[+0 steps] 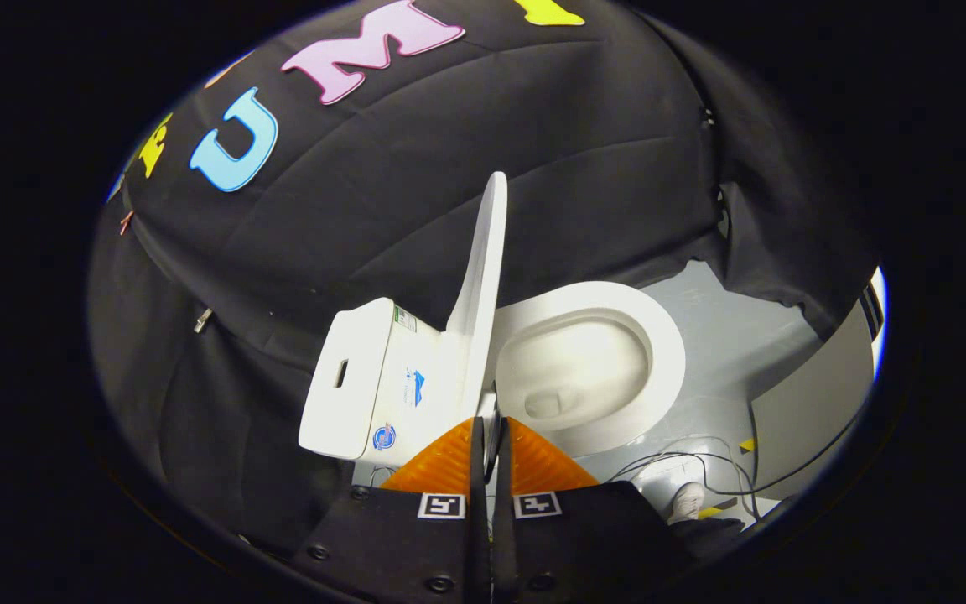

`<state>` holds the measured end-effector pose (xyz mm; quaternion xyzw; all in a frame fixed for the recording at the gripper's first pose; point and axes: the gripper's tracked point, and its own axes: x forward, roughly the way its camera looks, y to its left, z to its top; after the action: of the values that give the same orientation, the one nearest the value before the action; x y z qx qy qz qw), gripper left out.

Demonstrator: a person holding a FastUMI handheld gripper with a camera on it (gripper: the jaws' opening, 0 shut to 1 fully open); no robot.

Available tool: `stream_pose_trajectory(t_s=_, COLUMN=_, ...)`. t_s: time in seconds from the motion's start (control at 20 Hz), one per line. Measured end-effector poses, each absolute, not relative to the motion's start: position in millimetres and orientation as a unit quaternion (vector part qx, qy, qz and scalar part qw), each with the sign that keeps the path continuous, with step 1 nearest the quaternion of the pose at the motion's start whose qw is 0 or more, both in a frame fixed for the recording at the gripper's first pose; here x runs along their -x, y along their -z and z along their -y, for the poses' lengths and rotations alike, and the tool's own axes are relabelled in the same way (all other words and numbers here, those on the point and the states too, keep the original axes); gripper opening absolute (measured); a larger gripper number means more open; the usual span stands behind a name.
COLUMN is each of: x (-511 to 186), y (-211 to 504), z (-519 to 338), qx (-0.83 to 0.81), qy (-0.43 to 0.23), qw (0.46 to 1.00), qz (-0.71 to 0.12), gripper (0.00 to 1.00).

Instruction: Open the toilet lid.

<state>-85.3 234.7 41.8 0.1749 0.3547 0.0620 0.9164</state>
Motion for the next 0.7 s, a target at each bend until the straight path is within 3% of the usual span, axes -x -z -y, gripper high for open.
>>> stream_pose_trajectory(t_s=0.7, x=92, y=-76, z=-304, qx=-0.067, qy=-0.026, qw=0.939, qz=-0.338, gripper=0.07)
